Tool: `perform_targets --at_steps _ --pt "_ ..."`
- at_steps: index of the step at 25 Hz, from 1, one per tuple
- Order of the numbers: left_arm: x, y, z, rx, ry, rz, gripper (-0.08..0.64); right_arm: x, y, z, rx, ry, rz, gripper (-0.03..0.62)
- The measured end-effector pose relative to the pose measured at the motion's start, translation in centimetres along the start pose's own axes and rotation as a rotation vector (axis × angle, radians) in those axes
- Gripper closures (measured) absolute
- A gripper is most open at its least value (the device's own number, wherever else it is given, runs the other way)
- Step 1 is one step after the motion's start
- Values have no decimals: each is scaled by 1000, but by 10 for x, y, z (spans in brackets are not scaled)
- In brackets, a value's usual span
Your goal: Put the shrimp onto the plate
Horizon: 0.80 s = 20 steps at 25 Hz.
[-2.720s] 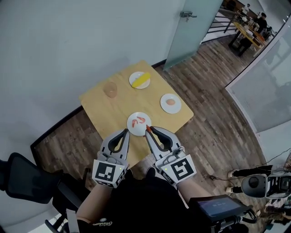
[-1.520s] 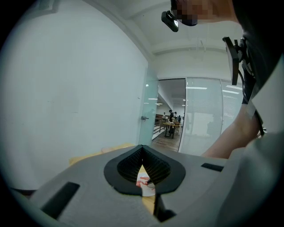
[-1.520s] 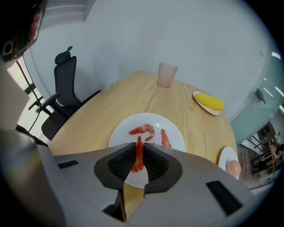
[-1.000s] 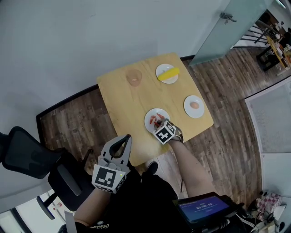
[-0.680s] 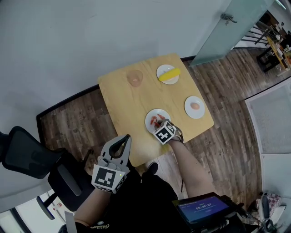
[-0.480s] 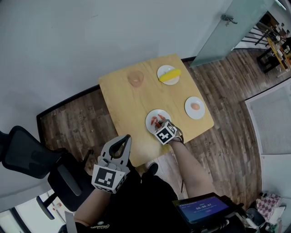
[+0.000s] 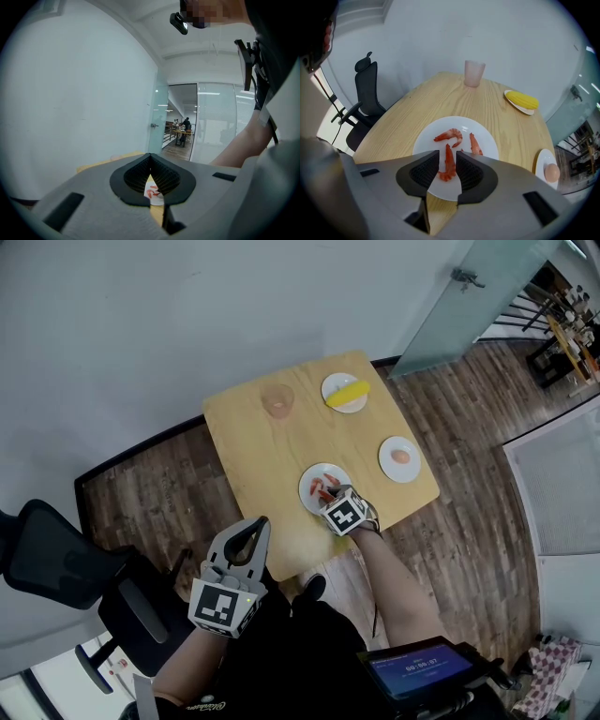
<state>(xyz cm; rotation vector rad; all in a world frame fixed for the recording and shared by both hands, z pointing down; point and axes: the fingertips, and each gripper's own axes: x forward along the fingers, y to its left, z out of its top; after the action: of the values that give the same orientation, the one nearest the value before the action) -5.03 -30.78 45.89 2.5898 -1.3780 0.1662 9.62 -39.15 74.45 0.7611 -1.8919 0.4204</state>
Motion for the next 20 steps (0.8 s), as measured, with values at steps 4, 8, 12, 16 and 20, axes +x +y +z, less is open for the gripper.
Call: perform_targets --at_steps 4,8,12,16,20 --pt "-1 -4 0 2 -5 -7 560 -11 3 3 19 -38 -1 476" --pt "0 -9 0 6 -12 -26 560 -27 -1 13 59 -121 -24 476" --pt "4 -15 4 11 -21 -47 560 -56 -4 27 133 -237 -34 476" --pt "10 -24 10 20 -36 -78 560 -101 -9 46 192 -361 -65 511" --pt "15 -34 16 32 -59 -104 560 -152 -10 62 221 -508 -103 533"
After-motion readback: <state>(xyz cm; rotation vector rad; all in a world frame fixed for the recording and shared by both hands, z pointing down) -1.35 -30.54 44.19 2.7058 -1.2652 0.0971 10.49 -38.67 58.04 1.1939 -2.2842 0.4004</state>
